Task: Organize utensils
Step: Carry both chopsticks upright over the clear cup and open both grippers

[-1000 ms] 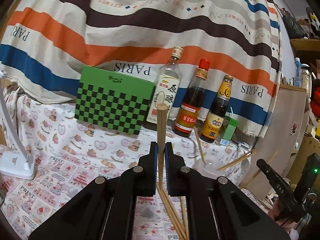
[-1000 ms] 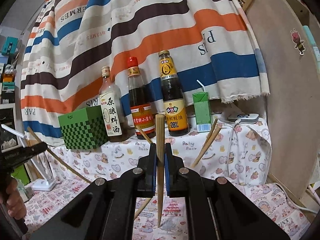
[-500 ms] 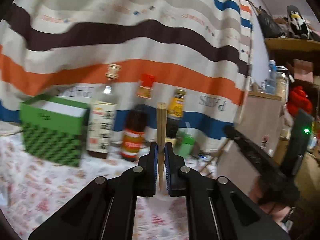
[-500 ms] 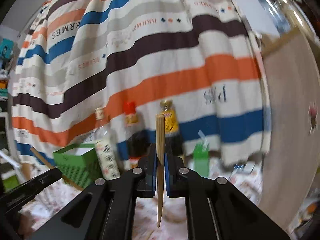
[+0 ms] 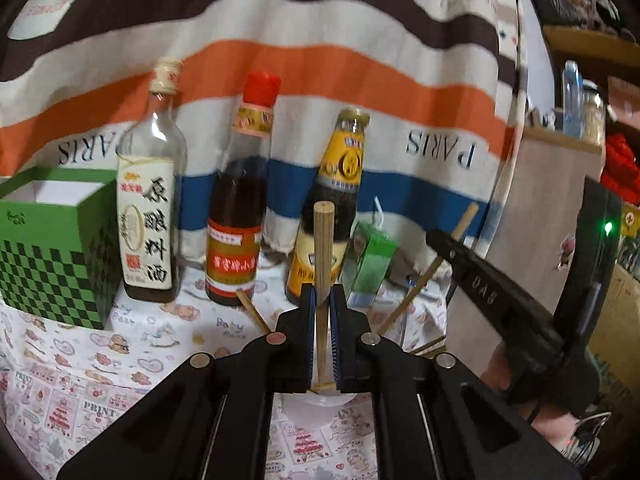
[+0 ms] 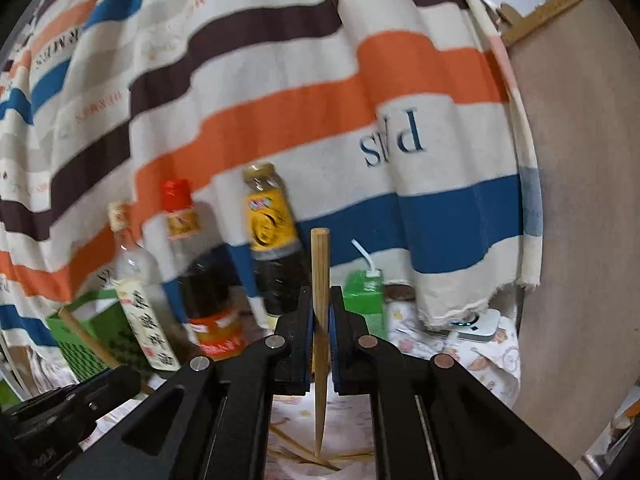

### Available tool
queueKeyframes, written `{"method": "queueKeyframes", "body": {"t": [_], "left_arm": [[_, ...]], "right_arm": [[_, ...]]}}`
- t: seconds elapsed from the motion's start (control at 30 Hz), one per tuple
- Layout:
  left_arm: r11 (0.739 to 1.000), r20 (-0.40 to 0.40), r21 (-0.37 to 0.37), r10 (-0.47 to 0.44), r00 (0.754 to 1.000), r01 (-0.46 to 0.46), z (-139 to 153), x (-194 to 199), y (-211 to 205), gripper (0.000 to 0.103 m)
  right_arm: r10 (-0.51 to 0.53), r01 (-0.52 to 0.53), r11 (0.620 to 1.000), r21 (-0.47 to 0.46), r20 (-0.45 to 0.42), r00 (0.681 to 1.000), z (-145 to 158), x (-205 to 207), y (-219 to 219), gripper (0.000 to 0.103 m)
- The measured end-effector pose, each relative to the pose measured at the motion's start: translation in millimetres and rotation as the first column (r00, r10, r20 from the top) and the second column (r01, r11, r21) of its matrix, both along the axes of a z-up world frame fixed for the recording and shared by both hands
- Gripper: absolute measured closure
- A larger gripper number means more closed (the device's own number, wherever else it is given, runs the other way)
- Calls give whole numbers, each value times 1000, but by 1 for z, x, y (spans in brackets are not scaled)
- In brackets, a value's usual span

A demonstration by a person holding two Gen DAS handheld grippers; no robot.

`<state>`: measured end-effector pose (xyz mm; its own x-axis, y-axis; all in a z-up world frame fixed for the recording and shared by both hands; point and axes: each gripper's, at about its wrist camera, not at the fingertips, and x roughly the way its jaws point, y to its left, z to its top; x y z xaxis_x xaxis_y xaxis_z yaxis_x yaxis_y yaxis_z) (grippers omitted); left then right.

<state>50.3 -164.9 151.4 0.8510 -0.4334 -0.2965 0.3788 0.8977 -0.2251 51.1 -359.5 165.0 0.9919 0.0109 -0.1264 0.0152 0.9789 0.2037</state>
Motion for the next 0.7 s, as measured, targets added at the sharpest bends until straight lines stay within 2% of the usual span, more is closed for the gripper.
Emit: {"method": "queueKeyframes", "body": {"t": [0.17,0.33,0.43,0.57,0.7], "left_arm": [[999,-76,44,-4,997,7,-18,18,-10,97],[998,-134,61,-2,991,11,-32,32,-11,97],[998,-154,70,4,988,7,-39,38,-12,97],[998,-182,70,10,983,3,-47,45,-10,97],[997,-190,77,14,982,1,-50,49,-10,96]], "right_arm": [[37,-37,999,28,-25,999,-18,21,-11,95],[71,-72,997,-10,-64,995,-34,39,-6,95],[52,-60,996,-69,-111,993,-42,48,3,95],[36,-50,996,-77,-171,985,-51,60,4,95],[19,-35,996,-87,-181,983,-55,64,1,95]]}}
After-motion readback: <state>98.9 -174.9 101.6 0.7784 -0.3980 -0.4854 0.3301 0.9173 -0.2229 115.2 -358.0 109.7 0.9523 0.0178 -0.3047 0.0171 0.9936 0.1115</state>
